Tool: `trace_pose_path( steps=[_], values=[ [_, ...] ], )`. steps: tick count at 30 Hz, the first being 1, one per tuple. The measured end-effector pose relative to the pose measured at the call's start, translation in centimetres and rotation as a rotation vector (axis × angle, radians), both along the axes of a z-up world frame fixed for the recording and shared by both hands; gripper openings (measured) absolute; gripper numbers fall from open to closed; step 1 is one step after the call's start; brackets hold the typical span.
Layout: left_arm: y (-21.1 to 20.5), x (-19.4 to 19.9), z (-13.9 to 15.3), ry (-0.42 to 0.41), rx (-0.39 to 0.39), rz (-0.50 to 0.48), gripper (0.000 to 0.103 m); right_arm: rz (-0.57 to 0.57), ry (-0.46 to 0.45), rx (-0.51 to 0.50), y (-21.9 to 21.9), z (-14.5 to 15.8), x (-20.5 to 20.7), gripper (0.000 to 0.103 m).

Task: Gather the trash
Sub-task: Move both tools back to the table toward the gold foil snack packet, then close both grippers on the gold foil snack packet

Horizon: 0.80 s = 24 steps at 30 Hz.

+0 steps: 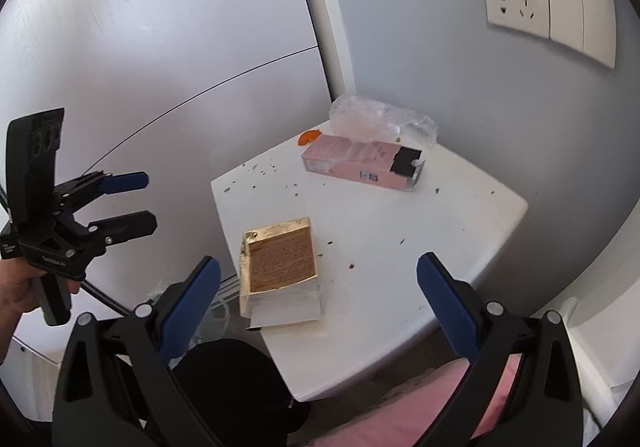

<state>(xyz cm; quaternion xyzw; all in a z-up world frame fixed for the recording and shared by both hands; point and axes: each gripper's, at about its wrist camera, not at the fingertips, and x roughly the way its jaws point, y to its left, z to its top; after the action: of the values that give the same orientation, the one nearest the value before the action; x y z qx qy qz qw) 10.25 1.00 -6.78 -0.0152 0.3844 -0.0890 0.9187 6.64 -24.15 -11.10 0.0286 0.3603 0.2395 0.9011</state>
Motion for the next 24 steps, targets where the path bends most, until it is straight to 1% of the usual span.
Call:
trace_pose_path(
  steps=[2, 4, 5, 6, 7, 8, 11, 19, 24],
  values=[
    [0.3, 0.4, -0.5, 0.007, -0.053, -0.012, 0.097, 0.011, 0.044, 0.054, -0.2, -0.9, 0.4, 0.096],
    [0.7, 0.7, -1.1, 0.017, -0.09, -0.016, 0.097, 0.016, 0.096, 0.118, -0.6, -1.9, 1.0, 0.096],
    [0.8, 1.0, -1.5, 0.025, -0.111, -0.022, 0.097, 0.016, 0.096, 0.118, -0.6, -1.9, 1.0, 0.096],
    [0.9, 1.2, -1.8, 0.032, -0.128, -0.027, 0.097, 0.019, 0.118, 0.147, -0.7, -2.4, 1.2, 0.096],
    [1.0, 1.4, -2.3, 0.043, -0.149, -0.034, 0.097, 0.033, 0.161, 0.2, -0.9, -3.3, 1.7, 0.096],
    [1.1, 1.6, -2.7, 0.052, -0.162, -0.038, 0.097, 0.033, 0.161, 0.2, -0.9, -3.3, 1.7, 0.096],
    [1.2, 2.4, -4.0, 0.07, -0.2, -0.058, 0.097, 0.054, 0.201, 0.256, -0.8, -4.5, 2.2, 0.096],
    [0.8, 4.1, -6.7, 0.111, -0.261, -0.137, 0.097, 0.095, 0.245, 0.294, -0.2, -6.6, 3.3, 0.096],
    [1.0, 5.4, -8.3, 0.14, -0.302, -0.154, 0.097, 0.102, 0.278, 0.313, 0.3, -7.8, 4.2, 0.096]
  ],
)
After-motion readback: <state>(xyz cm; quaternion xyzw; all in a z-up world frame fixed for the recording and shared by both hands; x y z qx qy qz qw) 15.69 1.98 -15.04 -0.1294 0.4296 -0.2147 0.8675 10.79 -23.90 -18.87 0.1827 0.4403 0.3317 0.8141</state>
